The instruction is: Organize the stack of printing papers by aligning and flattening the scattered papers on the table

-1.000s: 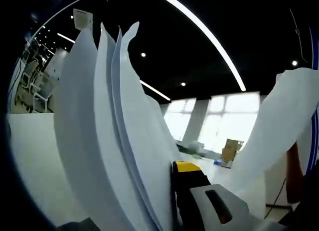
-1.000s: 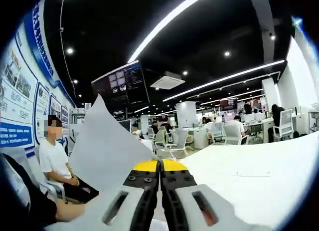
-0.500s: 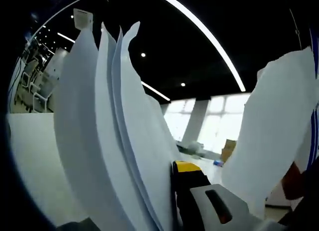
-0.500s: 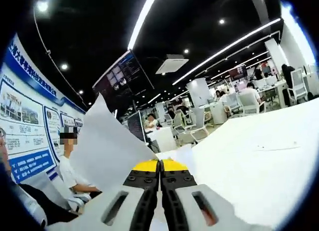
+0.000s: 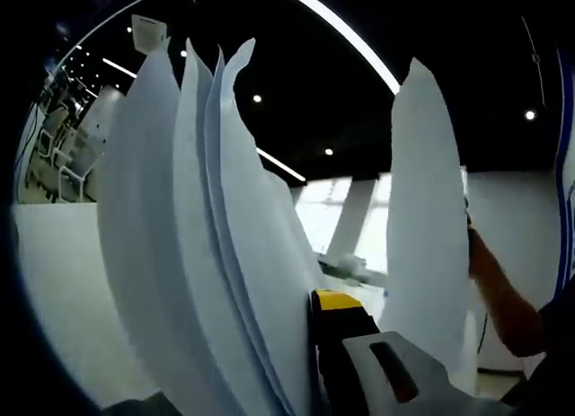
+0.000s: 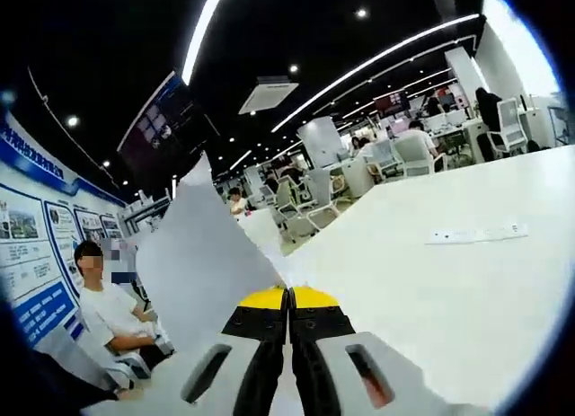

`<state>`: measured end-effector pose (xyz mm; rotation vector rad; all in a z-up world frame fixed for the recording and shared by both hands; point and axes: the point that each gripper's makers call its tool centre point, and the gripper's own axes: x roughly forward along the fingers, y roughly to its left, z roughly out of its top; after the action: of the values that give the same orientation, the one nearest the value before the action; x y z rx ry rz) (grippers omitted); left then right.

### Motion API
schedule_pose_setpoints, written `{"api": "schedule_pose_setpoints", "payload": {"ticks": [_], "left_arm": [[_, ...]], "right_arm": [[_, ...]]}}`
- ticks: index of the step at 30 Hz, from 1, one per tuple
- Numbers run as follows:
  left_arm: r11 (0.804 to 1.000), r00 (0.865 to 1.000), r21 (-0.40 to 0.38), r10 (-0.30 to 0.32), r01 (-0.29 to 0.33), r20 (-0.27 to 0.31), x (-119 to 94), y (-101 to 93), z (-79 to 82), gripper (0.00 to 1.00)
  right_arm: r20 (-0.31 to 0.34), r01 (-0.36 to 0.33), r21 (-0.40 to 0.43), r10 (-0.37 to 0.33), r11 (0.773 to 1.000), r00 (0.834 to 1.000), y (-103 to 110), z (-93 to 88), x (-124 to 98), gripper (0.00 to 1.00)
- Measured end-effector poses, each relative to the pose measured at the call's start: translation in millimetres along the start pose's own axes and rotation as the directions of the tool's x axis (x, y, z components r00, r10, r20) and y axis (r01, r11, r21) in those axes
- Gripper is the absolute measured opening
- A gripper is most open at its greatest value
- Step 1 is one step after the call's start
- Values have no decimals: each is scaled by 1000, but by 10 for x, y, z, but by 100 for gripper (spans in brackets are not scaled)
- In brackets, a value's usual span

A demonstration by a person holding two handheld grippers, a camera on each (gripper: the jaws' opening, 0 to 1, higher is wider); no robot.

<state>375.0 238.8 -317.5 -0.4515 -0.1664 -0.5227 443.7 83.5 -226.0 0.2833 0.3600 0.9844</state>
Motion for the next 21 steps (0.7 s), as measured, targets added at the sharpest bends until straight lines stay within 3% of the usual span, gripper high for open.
{"api": "schedule_pose_setpoints", "payload": {"ticks": [6, 14, 21], "left_arm": [[1000, 1000, 2, 0, 0, -3, -3, 5, 0, 8], [1000, 1000, -2, 3, -3, 2, -12, 26, 18, 8], [1000, 1000, -2, 1, -1, 3, -8, 33, 24, 8]], "right_arm": [[-9, 46, 7, -46, 999, 999, -220, -33, 50, 0], [-12, 79, -5, -79, 997, 997, -248, -53, 63, 0], [-20, 115, -84, -117, 990, 993, -230, -82, 62, 0]]}}
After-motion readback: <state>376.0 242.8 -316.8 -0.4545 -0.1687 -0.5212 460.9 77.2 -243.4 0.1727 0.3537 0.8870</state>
